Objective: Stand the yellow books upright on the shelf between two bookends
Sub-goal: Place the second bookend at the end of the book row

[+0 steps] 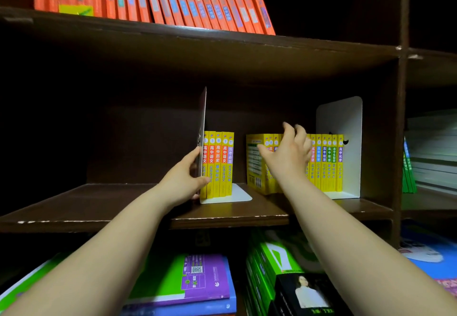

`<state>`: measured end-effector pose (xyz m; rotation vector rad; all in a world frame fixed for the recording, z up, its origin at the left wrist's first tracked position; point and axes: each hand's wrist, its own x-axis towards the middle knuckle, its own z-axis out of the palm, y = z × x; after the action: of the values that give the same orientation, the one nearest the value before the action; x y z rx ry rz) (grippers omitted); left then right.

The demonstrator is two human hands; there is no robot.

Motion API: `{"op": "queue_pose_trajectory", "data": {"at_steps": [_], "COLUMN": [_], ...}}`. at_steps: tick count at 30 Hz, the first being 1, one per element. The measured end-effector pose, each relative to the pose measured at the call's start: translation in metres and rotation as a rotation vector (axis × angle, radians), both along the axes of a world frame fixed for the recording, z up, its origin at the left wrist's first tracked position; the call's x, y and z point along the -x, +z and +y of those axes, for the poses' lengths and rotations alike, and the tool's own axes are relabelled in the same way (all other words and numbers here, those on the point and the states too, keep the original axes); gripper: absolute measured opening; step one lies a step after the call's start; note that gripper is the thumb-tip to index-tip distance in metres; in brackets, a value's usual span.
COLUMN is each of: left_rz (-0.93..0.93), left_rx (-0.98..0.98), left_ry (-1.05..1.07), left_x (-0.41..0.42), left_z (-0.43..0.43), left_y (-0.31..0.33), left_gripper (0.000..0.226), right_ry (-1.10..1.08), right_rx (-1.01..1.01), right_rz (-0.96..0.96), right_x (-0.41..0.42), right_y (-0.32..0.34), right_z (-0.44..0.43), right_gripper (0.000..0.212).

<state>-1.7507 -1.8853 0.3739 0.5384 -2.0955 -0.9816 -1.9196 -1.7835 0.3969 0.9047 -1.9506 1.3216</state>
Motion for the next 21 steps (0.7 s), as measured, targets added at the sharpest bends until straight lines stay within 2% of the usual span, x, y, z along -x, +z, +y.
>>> {"op": "queue_pose_trajectory", "data": {"at_steps": [4, 7, 12, 17, 21], "left_rz": [0.001, -0.024, -0.044, -0.031, -0.036], "left_rx": [0.004, 0.054, 0.151, 0.144, 0.152], "left_ry": [0.001, 0.041, 0.087, 0.022, 0.002], "left_x": [-0.001, 0.0, 0.002, 0.008, 0.016], "left_z": [0.0, 0.001, 0.009, 0.016, 0.017], "left_y": [0.0, 0.0, 0.0, -0.001, -0.001], "left_gripper": [0.071, 0.071, 0.07, 0.07, 0.07], "right_ry": [-0.112, -0.186, -0.169, -0.154, -0.205], "right_rx": [-0.177, -0.292, -0.301, -0.28, -0.286], "right_rz": [0.026, 0.079, 0.085, -0.003, 0.037], "right_x": [0.004, 0.006, 0.005, 0.005, 0.007], "right_y": [0.003, 0.002, 0.001, -0.001, -0.001], "right_z": [-0.006, -0.008, -0.008, -0.008, -0.008], "right_gripper": [0.088, 0.083, 0.074, 0.081, 0.083]}}
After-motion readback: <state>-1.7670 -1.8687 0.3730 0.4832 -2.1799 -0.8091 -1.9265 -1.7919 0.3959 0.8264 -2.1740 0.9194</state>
